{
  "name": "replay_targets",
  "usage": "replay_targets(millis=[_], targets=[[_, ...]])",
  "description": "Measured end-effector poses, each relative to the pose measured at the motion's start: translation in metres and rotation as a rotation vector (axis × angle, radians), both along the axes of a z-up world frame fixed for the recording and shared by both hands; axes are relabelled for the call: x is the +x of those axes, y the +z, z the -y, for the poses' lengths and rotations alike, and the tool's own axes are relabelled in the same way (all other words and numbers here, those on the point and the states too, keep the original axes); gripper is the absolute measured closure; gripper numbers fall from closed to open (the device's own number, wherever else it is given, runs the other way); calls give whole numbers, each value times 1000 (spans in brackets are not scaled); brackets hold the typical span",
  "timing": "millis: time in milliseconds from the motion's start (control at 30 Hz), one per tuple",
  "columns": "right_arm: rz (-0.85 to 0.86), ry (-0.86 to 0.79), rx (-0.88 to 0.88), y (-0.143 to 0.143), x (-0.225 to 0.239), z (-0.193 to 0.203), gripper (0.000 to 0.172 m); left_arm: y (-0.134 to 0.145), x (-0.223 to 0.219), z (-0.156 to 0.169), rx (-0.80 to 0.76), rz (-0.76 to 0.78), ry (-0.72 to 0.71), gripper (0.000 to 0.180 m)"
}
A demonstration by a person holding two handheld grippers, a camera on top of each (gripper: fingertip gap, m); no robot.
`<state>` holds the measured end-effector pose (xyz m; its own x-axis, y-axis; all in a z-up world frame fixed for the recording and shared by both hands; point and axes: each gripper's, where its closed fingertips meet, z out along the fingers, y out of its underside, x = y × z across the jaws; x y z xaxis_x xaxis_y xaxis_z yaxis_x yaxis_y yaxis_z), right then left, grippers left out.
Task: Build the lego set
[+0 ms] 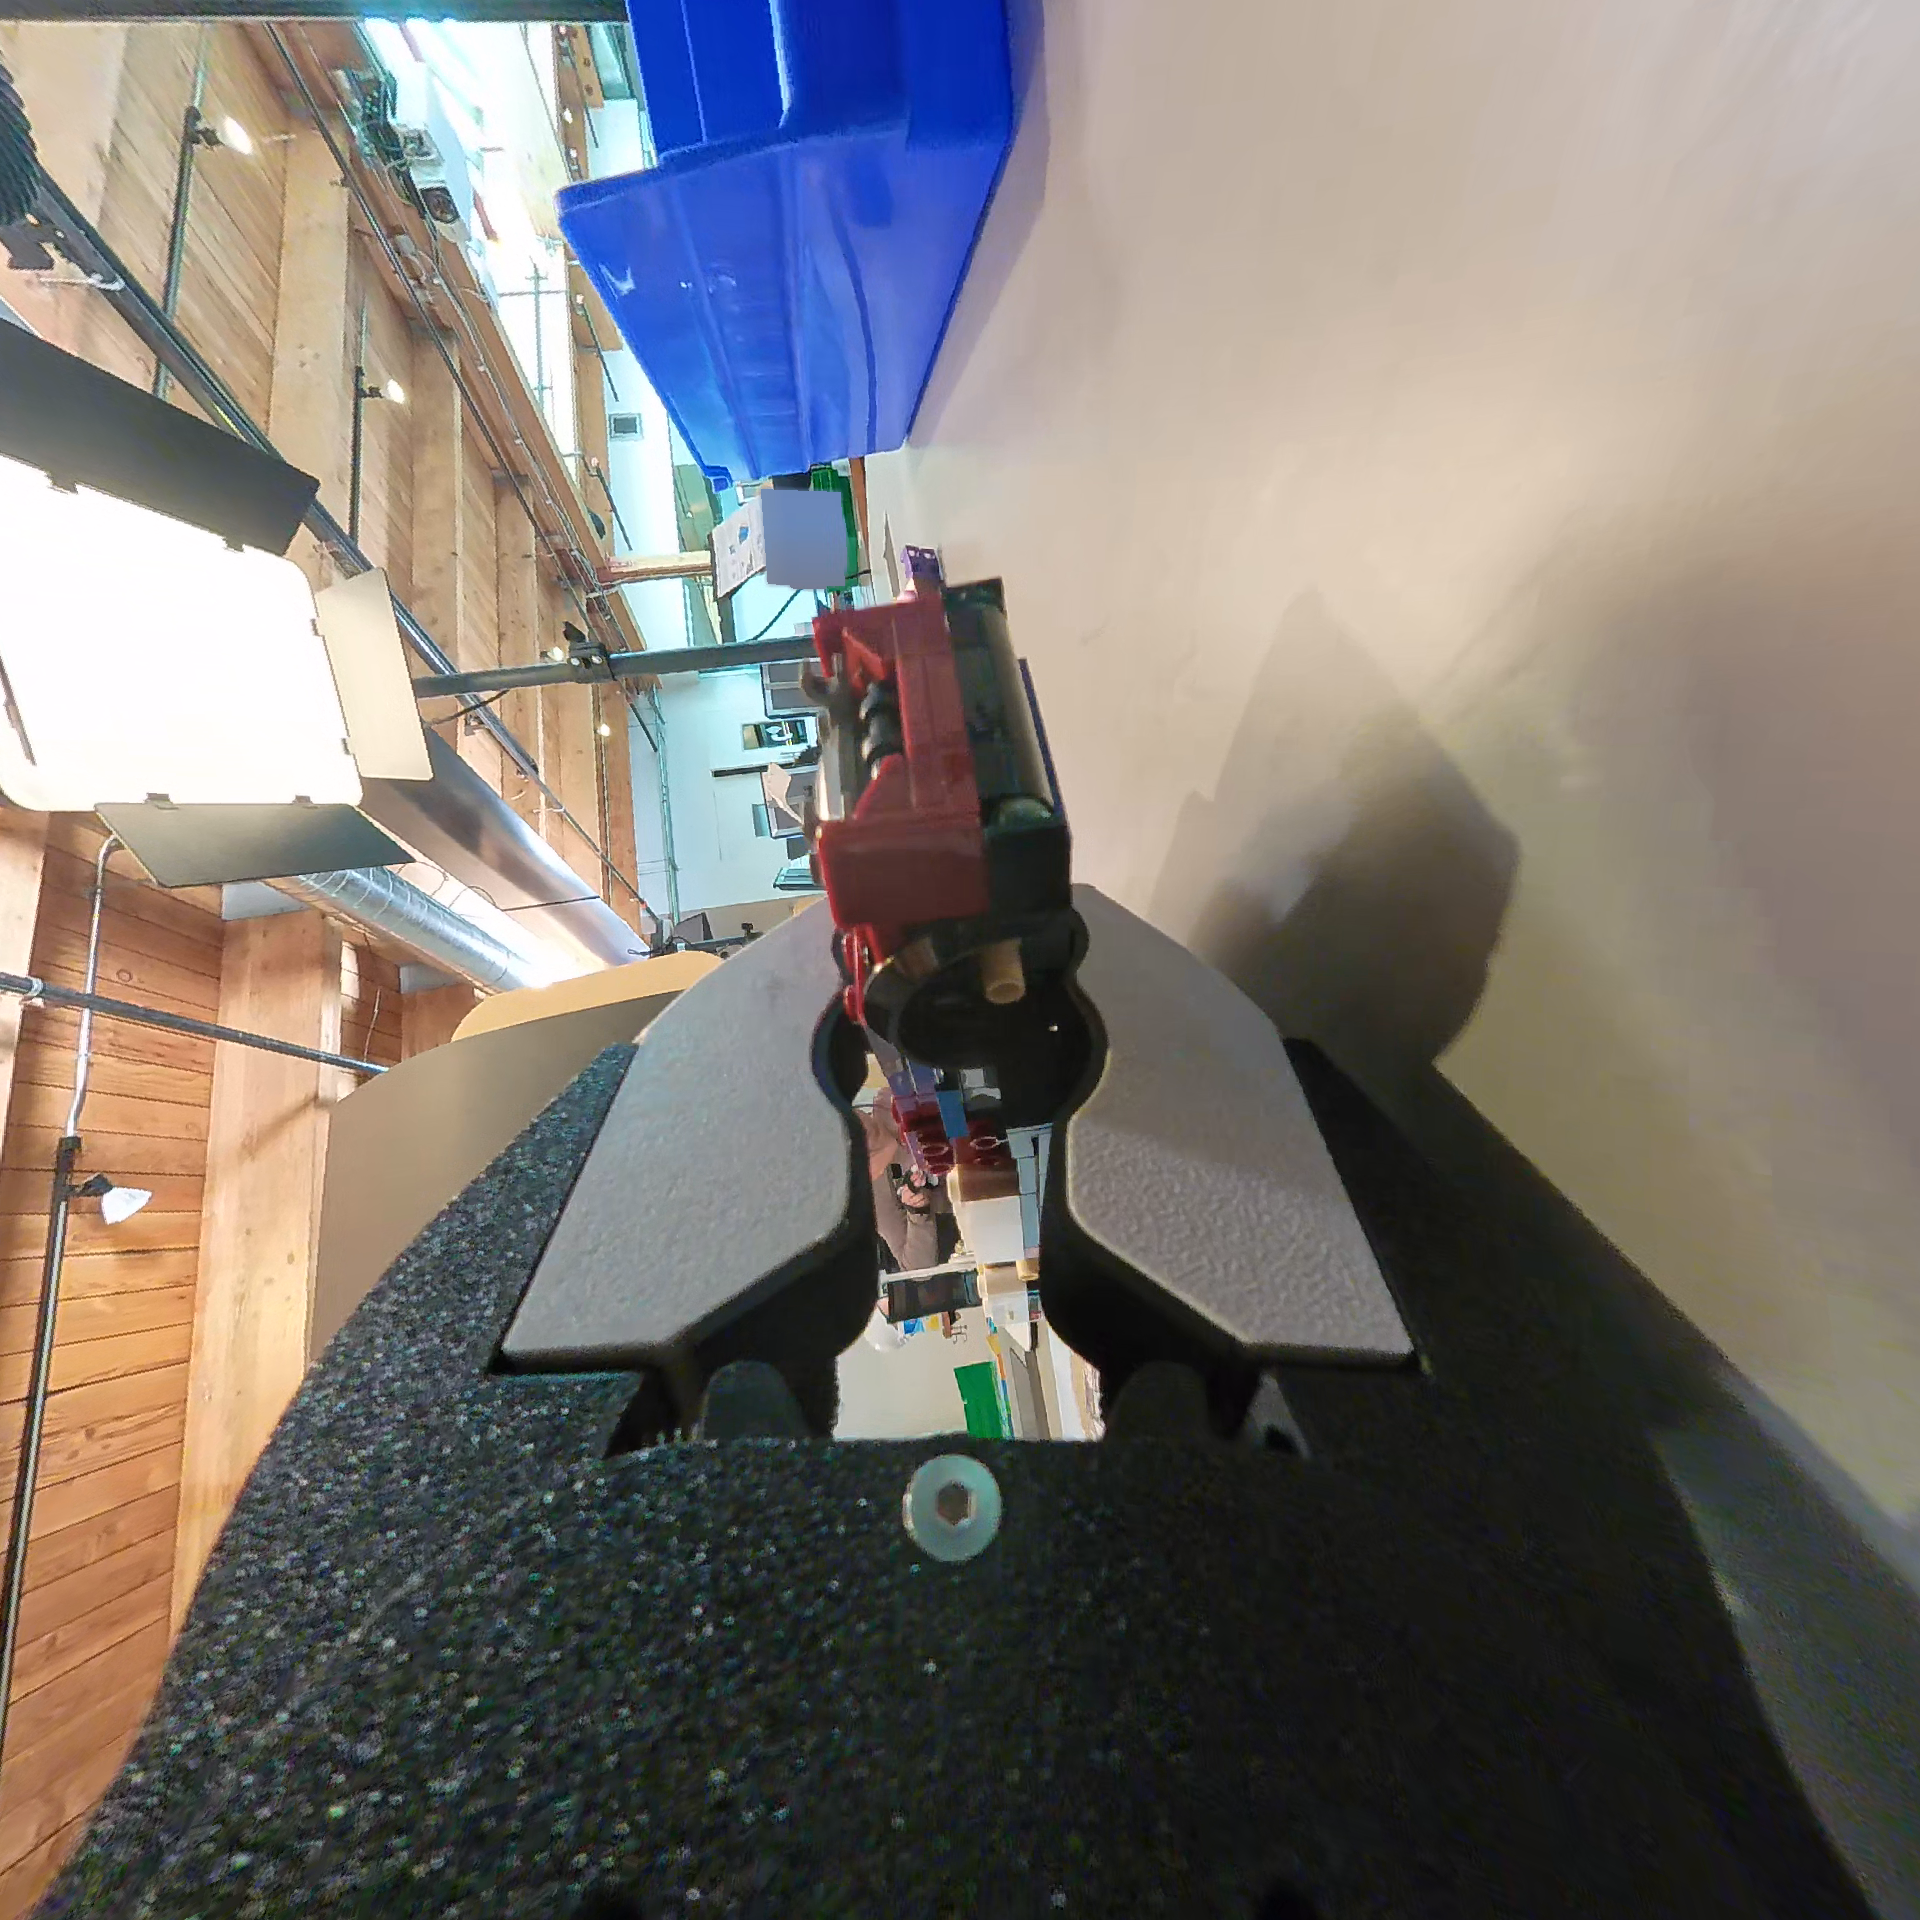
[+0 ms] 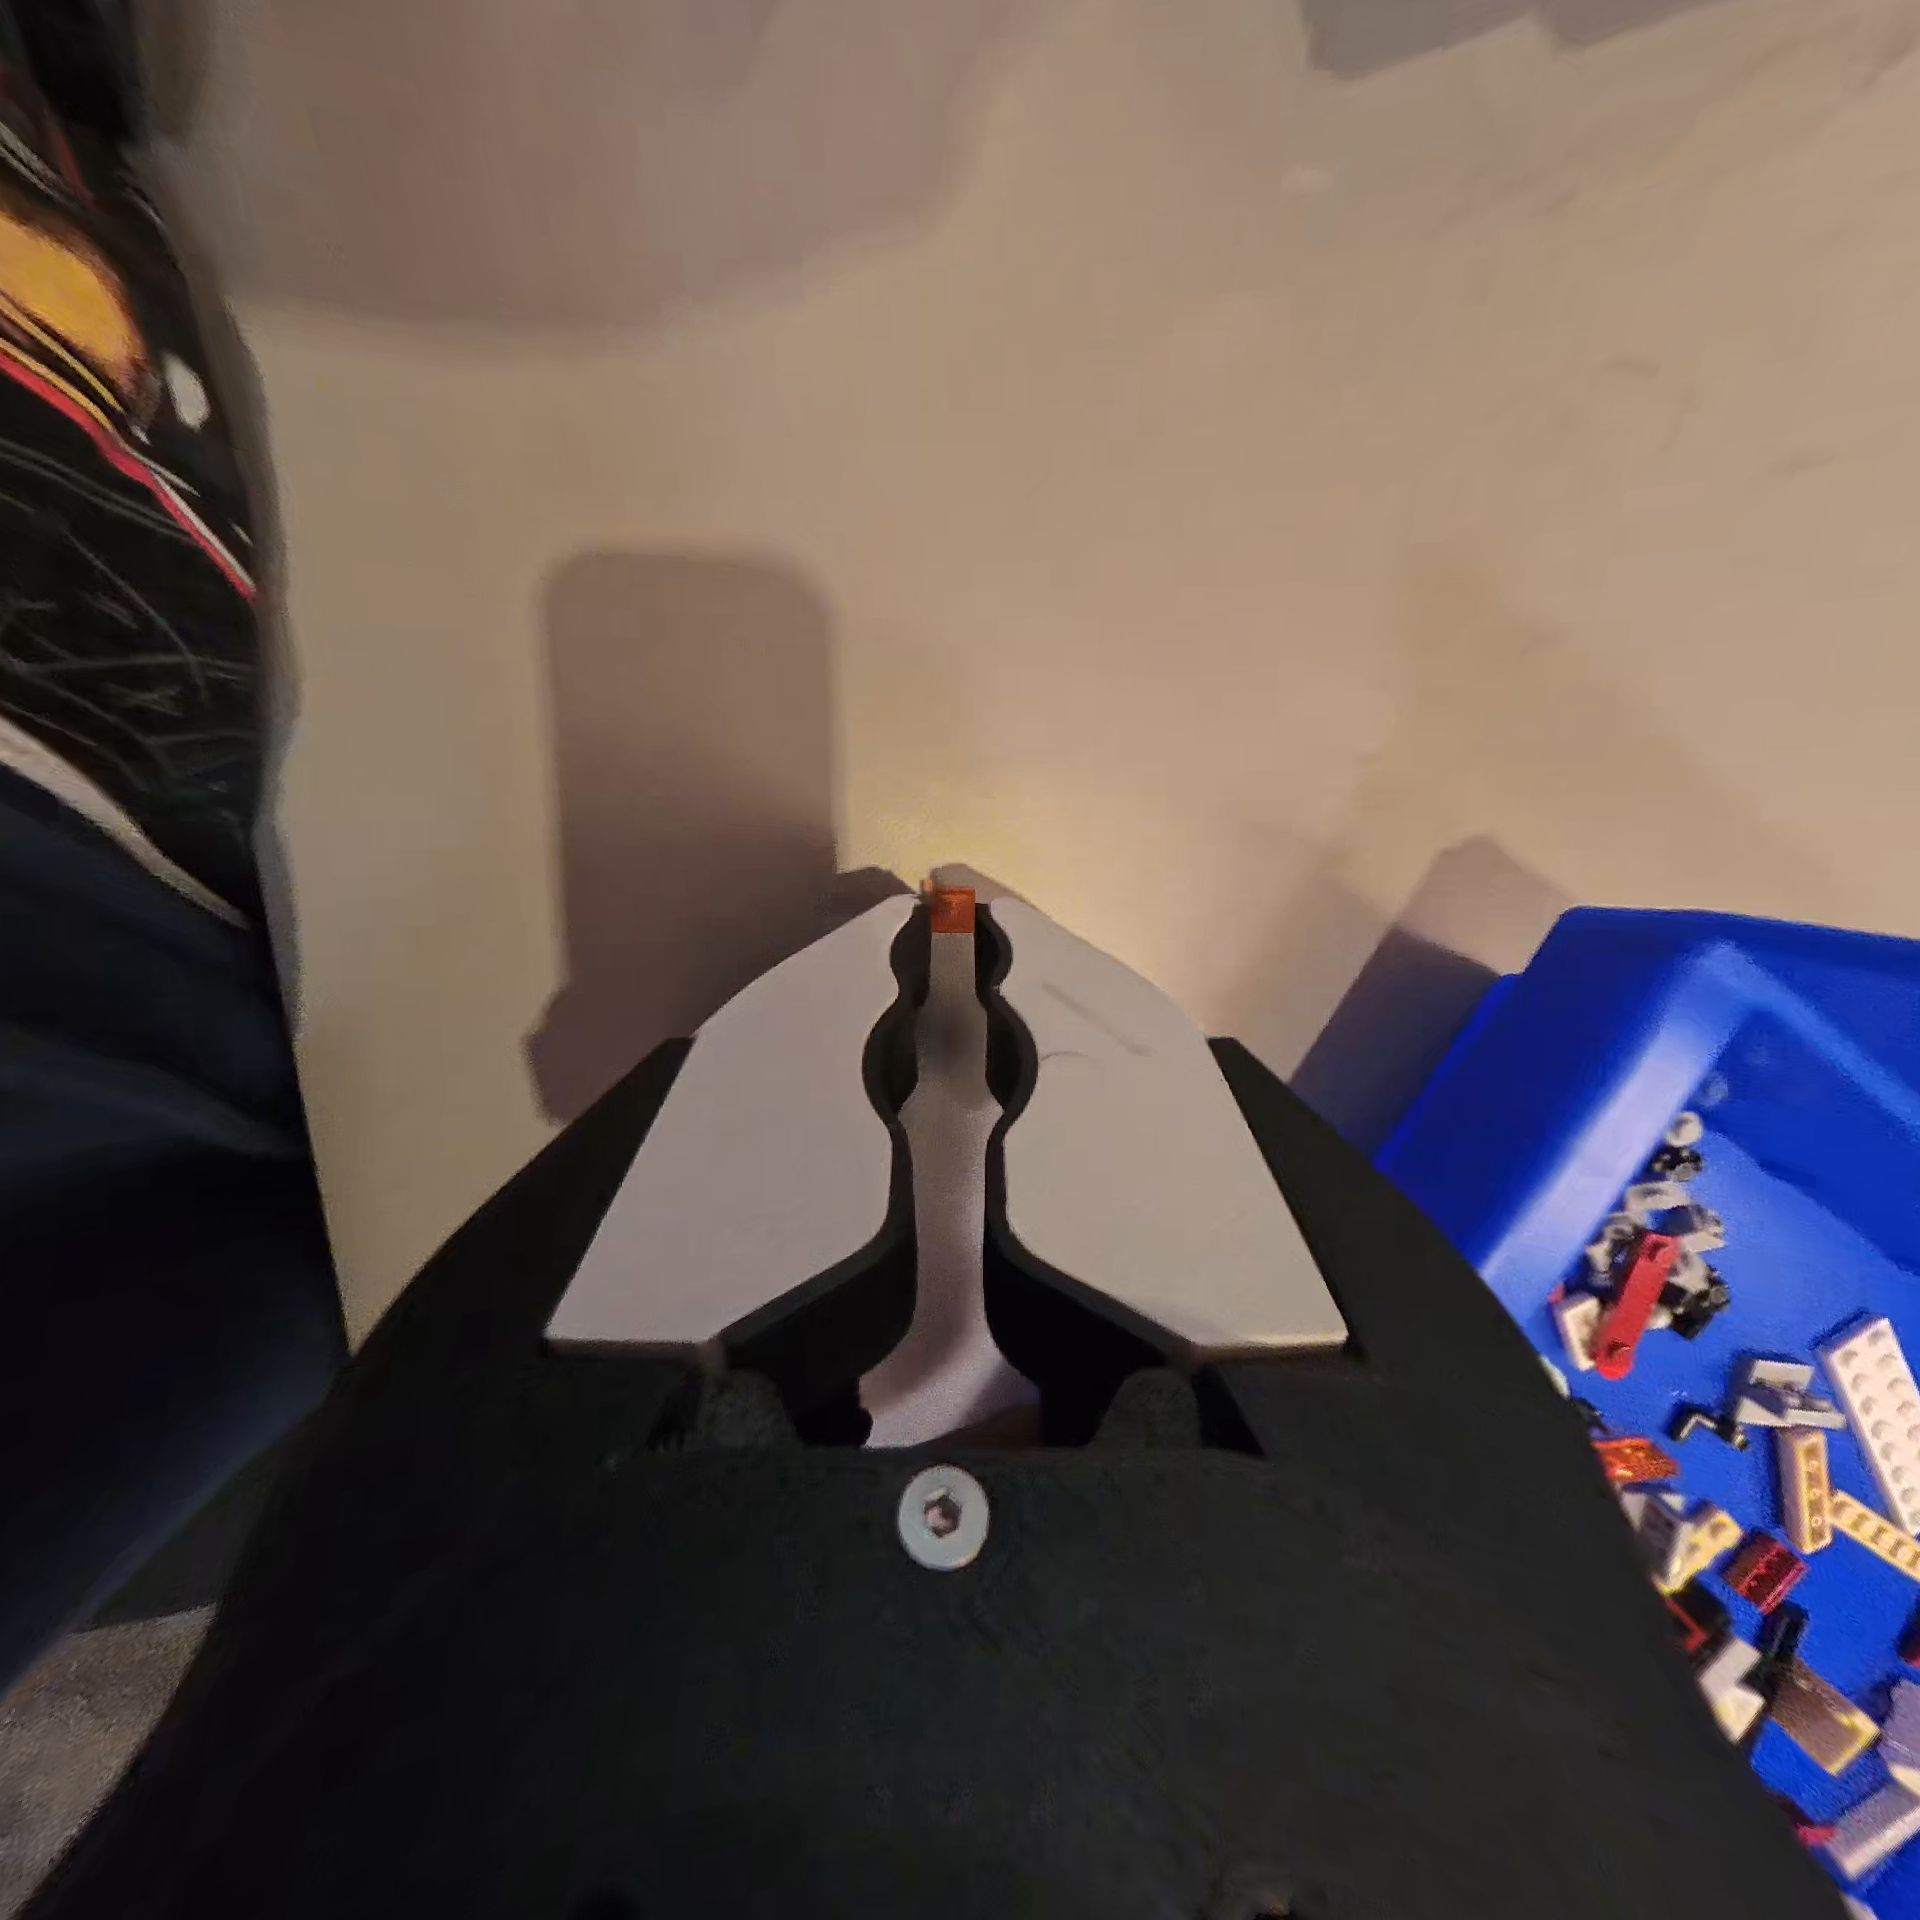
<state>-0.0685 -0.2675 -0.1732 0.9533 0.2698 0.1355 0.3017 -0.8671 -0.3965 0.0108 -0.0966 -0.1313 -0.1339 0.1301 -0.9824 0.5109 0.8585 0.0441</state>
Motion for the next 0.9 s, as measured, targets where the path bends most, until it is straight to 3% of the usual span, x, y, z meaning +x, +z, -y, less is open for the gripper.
replay_targets(millis=[100,233,433,567,667,900], targets=[[-15,-19,19,-2,0,2,163,1,2,-1,1,0,5,147],[-28,-5,43,9,-1,9,150,0,0,-2,3,-4,11,147],[-93,38,144,74,9,36,149,1,7,1,0,-8,16,147],[3,51,135,107,49,61,151,-1,12,2,5,-9,31,147],[83,50,8,99,92,90,158,-3,16,3,9,-17,44,147],[-37,137,-291,44,120,118,158,-5,23,7,5,-21,66,147]])
